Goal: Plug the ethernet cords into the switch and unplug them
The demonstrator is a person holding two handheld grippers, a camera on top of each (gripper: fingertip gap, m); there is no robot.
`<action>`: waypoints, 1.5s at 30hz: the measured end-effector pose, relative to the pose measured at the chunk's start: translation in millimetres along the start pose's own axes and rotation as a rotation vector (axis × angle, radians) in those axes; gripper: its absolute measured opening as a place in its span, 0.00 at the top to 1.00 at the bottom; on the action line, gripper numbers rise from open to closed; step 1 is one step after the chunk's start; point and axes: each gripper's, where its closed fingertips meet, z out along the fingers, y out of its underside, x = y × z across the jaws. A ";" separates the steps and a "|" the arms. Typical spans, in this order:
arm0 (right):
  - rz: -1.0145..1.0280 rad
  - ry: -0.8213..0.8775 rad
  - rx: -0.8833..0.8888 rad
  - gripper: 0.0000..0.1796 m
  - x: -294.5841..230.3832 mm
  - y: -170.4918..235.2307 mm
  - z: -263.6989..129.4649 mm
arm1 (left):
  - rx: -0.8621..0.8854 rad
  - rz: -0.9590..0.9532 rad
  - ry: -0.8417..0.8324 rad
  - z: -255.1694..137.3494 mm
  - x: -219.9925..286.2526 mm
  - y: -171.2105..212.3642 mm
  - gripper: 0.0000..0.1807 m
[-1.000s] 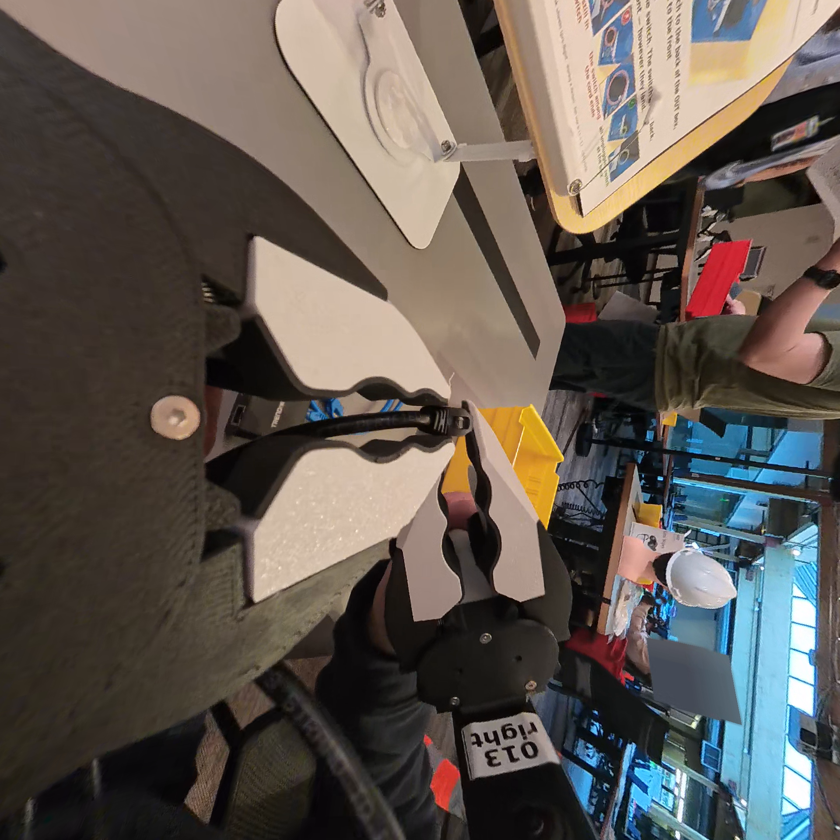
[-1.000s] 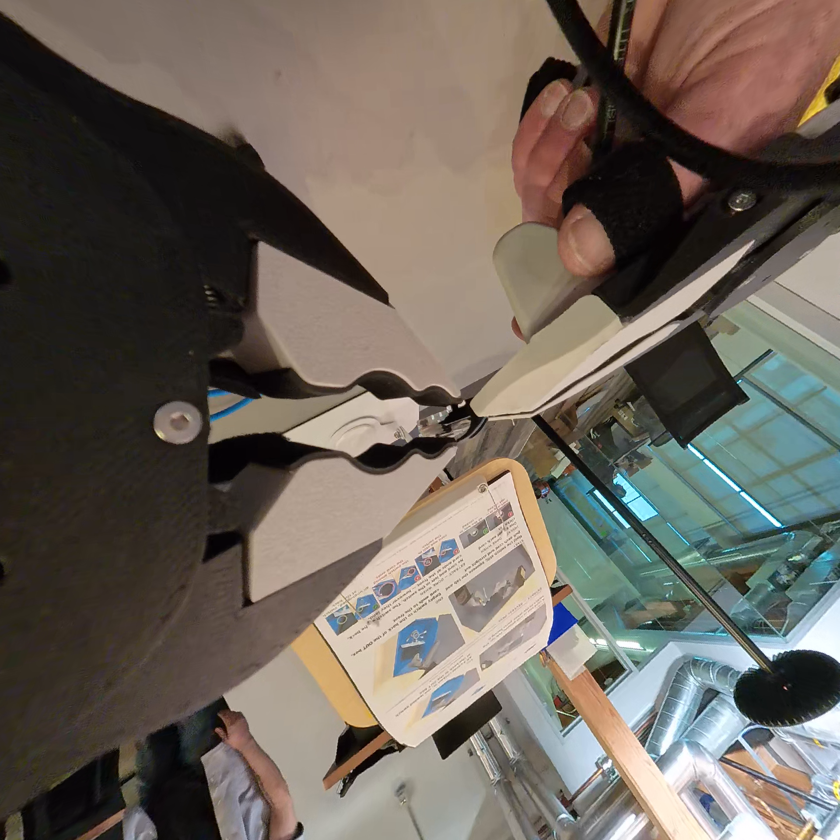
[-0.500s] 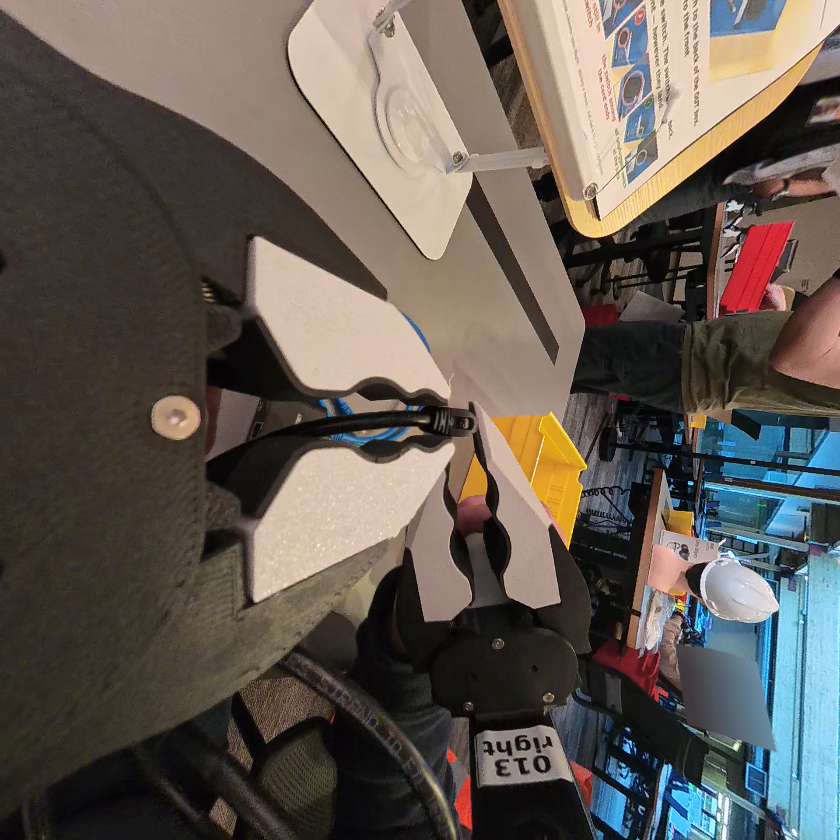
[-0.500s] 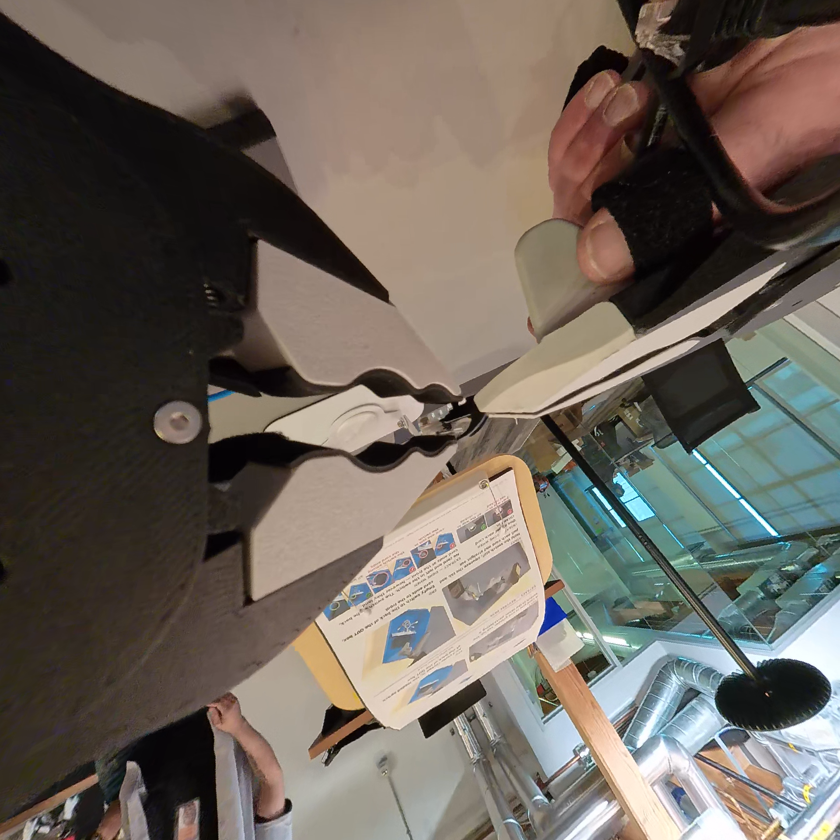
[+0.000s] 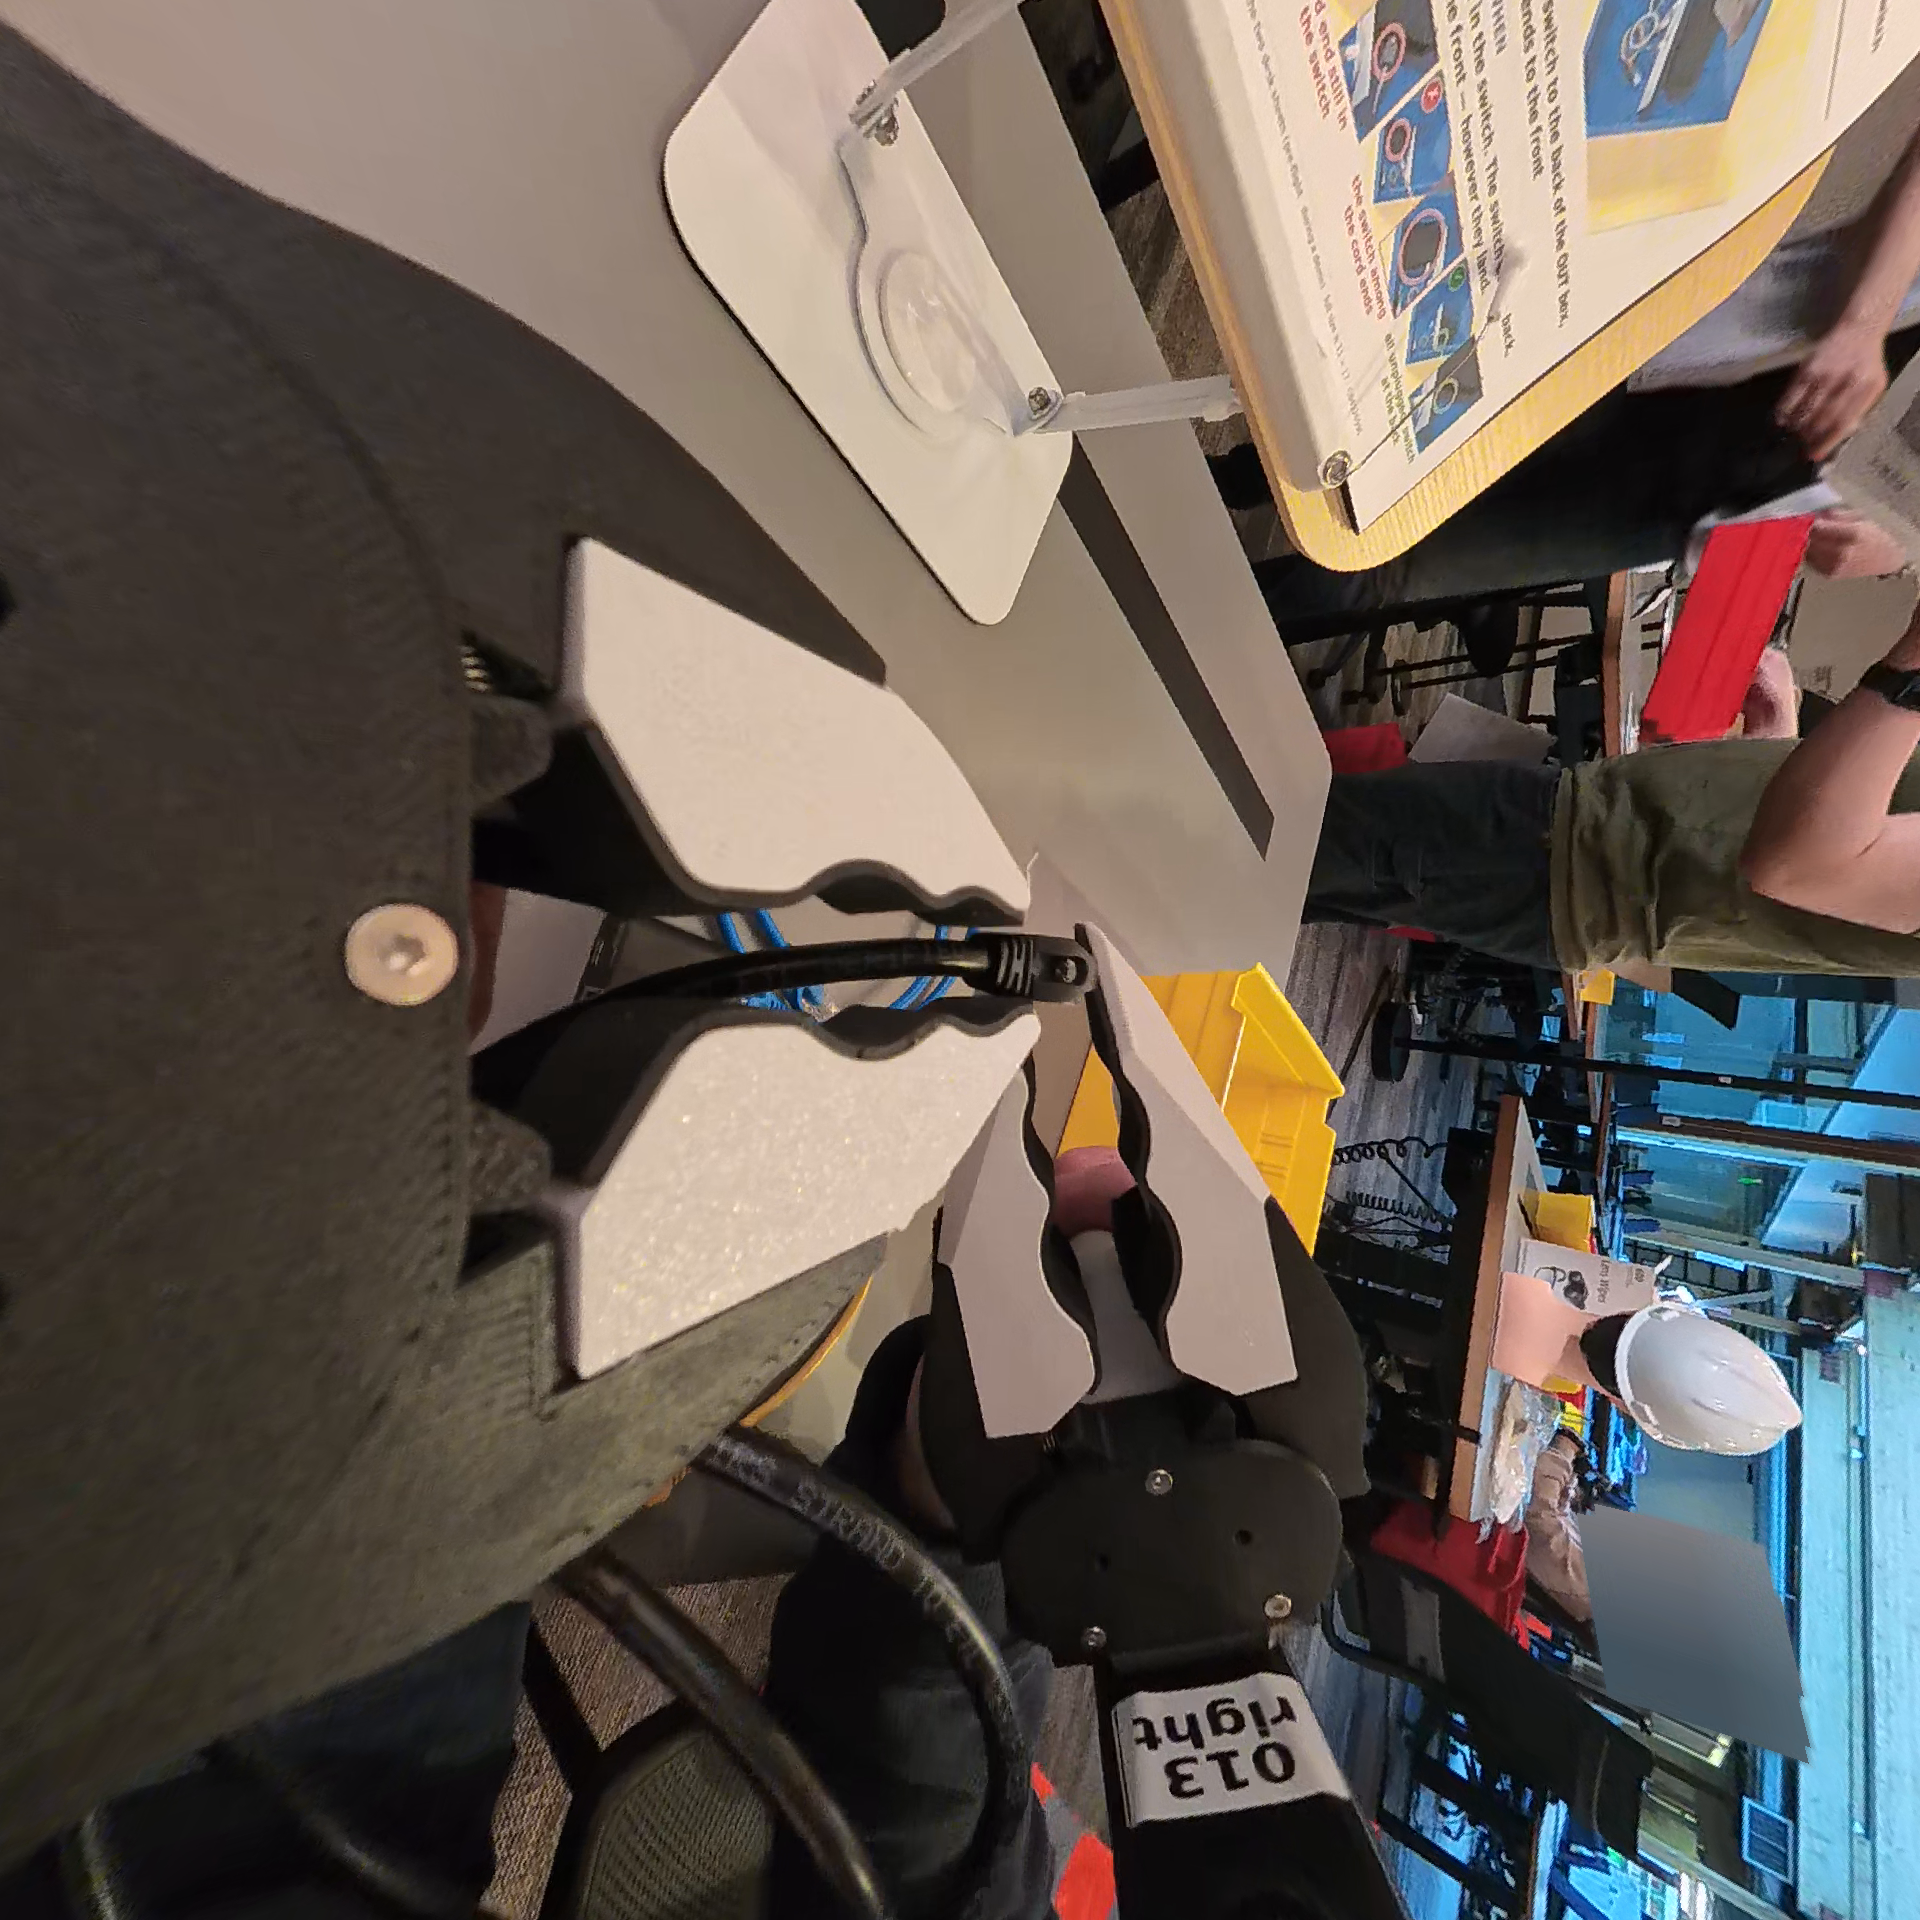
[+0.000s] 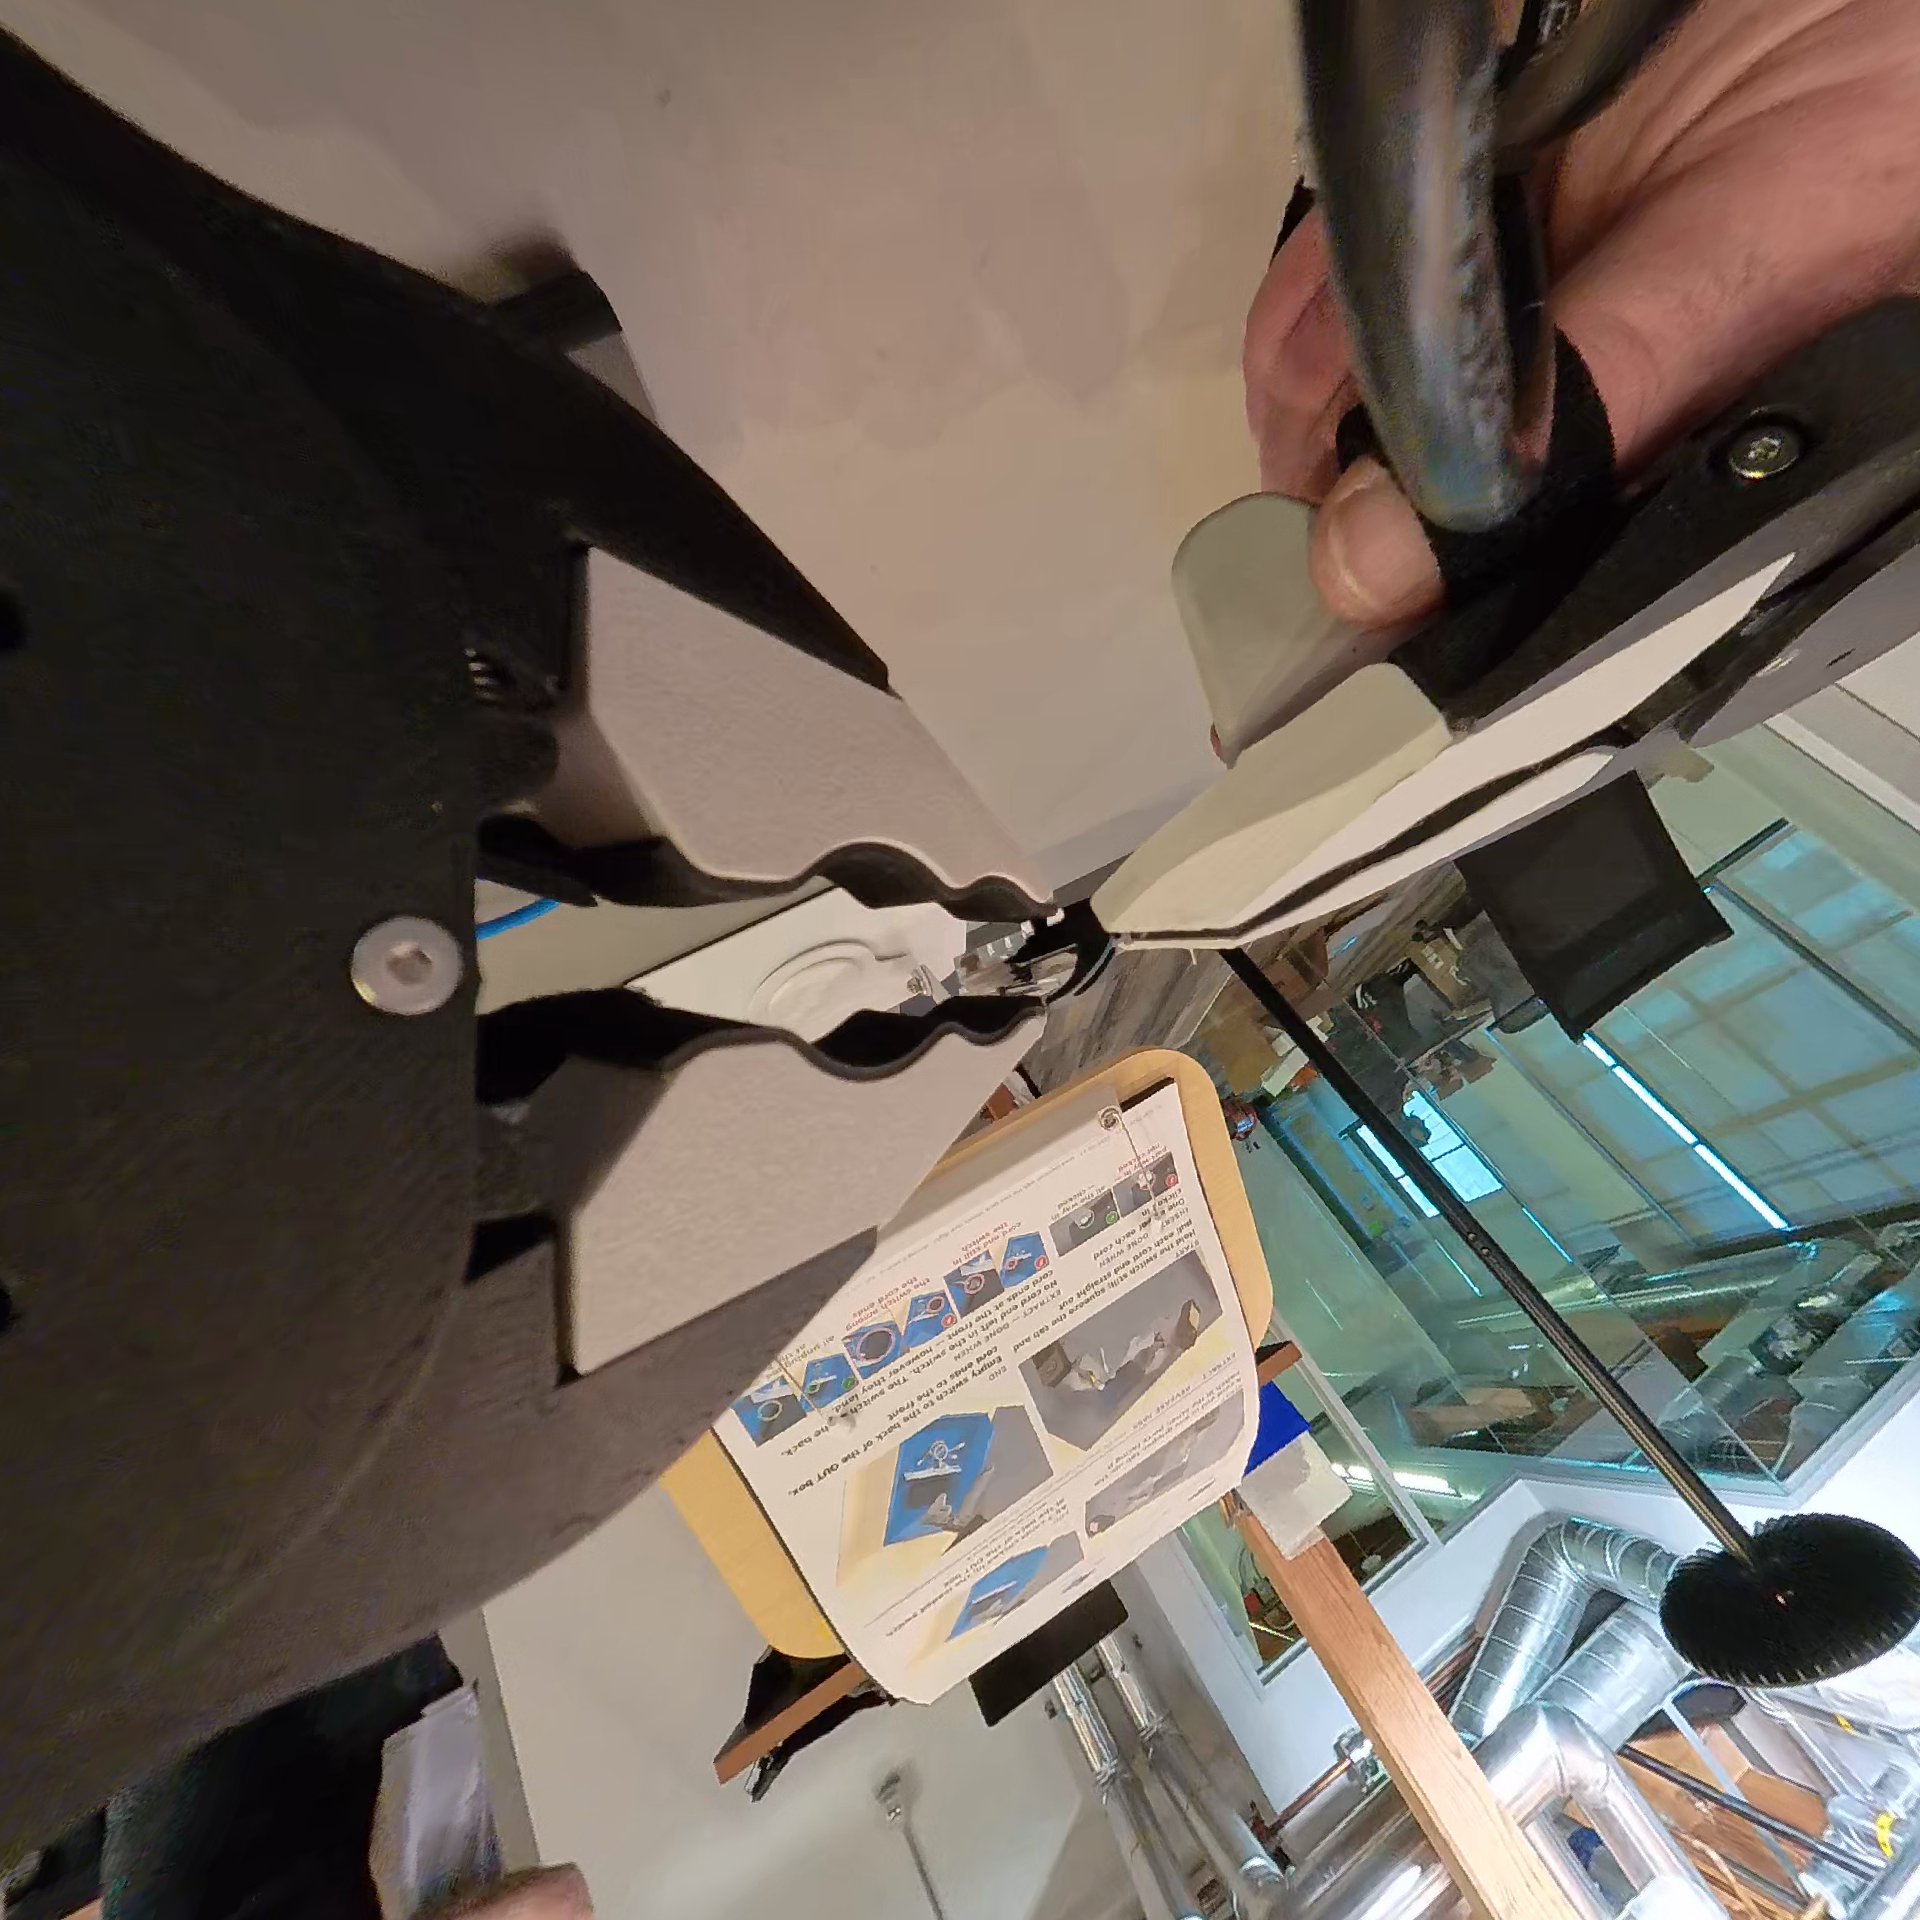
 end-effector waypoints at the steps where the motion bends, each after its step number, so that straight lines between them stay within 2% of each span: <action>1: 0.004 0.001 -0.004 0.93 0.7 1.2 0.0 | 0.002 0.005 -0.005 -0.7 -0.6 -0.1 0.93; 19: 0.018 -0.013 0.000 0.93 -2.0 1.4 0.9 | -0.017 0.063 -0.026 5.5 1.5 3.1 0.93; 31: 0.046 -0.092 0.003 0.89 -3.7 4.7 0.1 | -0.034 -0.051 -0.009 3.2 -7.5 6.7 0.94; 37: -0.109 -0.075 -0.023 0.90 -2.5 7.8 3.7 | -0.045 -0.113 0.071 3.4 -0.6 6.4 0.94; 40: -0.218 -0.043 -0.033 0.95 -0.5 6.5 4.6 | -0.040 -0.179 0.103 3.6 1.7 5.7 0.94; 45: -0.195 -0.077 -0.102 0.96 -3.1 12.4 5.8 | -0.022 -0.212 0.085 5.8 -1.2 7.0 0.94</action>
